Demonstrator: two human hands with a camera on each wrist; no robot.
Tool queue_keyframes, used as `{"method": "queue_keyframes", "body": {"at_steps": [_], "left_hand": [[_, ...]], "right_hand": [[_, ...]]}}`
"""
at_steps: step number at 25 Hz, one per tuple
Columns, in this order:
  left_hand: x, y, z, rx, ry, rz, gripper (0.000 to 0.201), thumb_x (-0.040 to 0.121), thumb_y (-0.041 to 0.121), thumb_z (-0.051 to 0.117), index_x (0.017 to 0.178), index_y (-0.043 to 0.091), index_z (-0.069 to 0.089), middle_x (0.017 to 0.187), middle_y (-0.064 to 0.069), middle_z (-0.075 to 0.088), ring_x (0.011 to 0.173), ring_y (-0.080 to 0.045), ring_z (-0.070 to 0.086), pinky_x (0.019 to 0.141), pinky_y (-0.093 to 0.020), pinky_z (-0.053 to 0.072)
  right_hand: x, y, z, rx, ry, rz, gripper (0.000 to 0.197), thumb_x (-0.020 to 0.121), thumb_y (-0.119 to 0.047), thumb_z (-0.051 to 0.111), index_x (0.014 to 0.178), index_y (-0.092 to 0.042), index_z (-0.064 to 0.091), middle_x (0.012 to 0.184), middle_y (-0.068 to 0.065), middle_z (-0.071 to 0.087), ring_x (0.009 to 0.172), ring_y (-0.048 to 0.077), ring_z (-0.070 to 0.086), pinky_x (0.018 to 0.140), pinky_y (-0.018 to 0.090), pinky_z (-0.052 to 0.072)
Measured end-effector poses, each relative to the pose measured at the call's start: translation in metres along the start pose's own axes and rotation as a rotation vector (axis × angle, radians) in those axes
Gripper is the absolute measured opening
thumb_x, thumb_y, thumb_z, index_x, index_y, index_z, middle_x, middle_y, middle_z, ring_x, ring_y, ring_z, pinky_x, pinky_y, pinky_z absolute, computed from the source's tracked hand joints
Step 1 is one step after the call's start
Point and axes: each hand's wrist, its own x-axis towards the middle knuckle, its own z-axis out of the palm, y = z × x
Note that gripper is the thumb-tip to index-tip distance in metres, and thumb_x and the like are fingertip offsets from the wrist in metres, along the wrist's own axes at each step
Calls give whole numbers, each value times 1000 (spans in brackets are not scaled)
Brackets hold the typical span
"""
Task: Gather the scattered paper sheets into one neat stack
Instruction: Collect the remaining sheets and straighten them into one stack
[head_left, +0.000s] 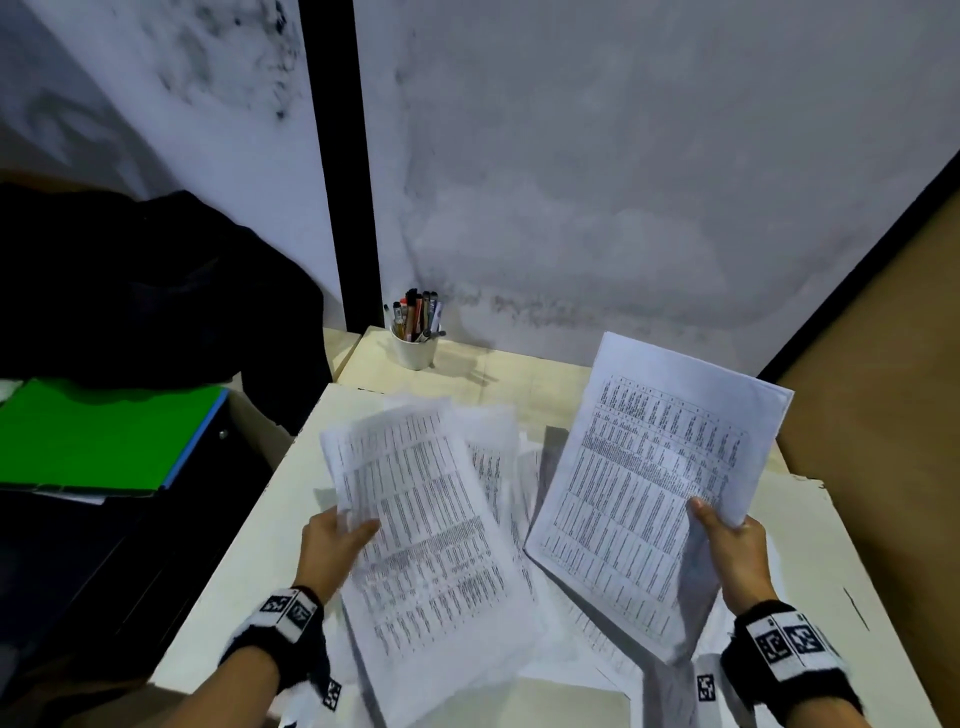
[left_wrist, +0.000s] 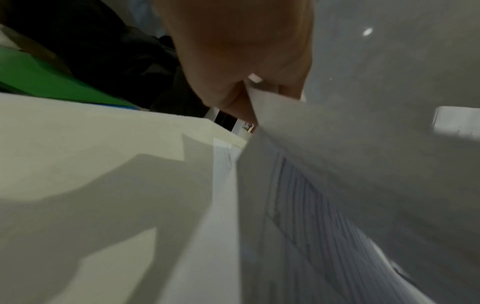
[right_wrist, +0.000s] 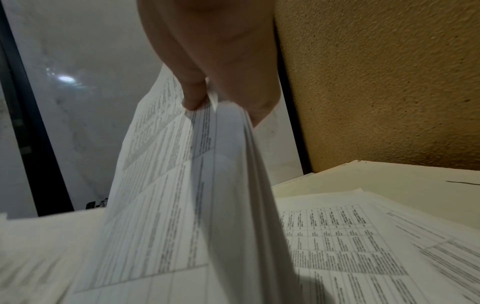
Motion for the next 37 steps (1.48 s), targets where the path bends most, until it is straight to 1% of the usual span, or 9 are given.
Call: {"method": "queue_keyframes", "body": {"at_steps": [4, 9, 15, 19, 23, 26, 31, 34, 37], "left_hand": [[-4, -27, 19, -52, -128, -73, 52, 75, 2, 70, 123, 7, 53, 116, -13, 64, 103, -29, 62, 97, -45, 47], [-12, -42, 46, -396, -260, -257, 58, 82, 7, 66, 133, 10, 41, 127, -6, 54, 108, -24, 55, 100, -34, 40], [-11, -37, 64, -16, -244, -109, 13, 83, 4, 56, 95, 8, 56, 102, -16, 63, 98, -35, 62, 78, -31, 43], [23, 40, 19, -112, -76, 113, 14, 85, 3, 56, 73, 8, 58, 59, 5, 58, 57, -4, 52, 54, -22, 39], [36, 112, -11, -373, -71, 172, 11, 84, -3, 58, 93, 0, 63, 75, -2, 69, 67, -15, 66, 66, -27, 54], [25, 135, 10, -397, -125, 164, 9, 79, 0, 65, 80, 8, 66, 58, 9, 72, 55, -6, 69, 52, -19, 55], [8, 135, 48, -391, -191, 201, 46, 69, 33, 76, 108, 12, 64, 97, 4, 73, 91, -14, 70, 79, -30, 57], [5, 126, 50, -379, -383, 165, 78, 64, 54, 72, 130, 23, 47, 123, 6, 62, 114, -13, 60, 97, -34, 47], [-4, 123, 54, -300, -312, 171, 47, 82, 29, 65, 125, 22, 49, 119, 3, 63, 113, -19, 60, 100, -42, 46]], "right_hand": [[7, 3, 2, -23, -1, 35, 26, 87, -15, 62, 104, 3, 56, 98, 17, 57, 87, 29, 55, 80, 39, 44], [14, 12, 0, -69, 4, 49, 38, 86, -15, 63, 113, 11, 55, 100, 18, 58, 89, 29, 54, 81, 38, 44], [15, 13, -2, -135, 10, 38, 34, 87, -13, 62, 111, 11, 58, 98, 18, 58, 90, 30, 54, 78, 35, 40], [21, -4, -11, -188, 23, -42, 29, 89, -9, 58, 107, 14, 59, 94, 20, 59, 85, 24, 51, 73, 32, 37], [21, -20, 0, -147, -43, -137, 23, 89, -9, 58, 105, 7, 61, 97, 22, 62, 89, 28, 57, 75, 33, 40], [9, -38, 23, -81, -214, -143, 15, 90, -13, 57, 98, 0, 59, 95, 23, 64, 87, 30, 60, 77, 37, 45], [-14, -69, 53, -122, -542, -78, 38, 94, -34, 48, 80, -2, 65, 59, 11, 67, 46, 23, 61, 40, 26, 43], [-13, -67, 57, -31, -570, -28, 46, 88, -46, 54, 98, -3, 68, 90, 22, 74, 86, 43, 68, 78, 57, 52], [-17, -61, 56, 228, -594, 28, 68, 77, -66, 51, 126, -20, 57, 126, 3, 62, 116, 23, 59, 107, 49, 38]]}}
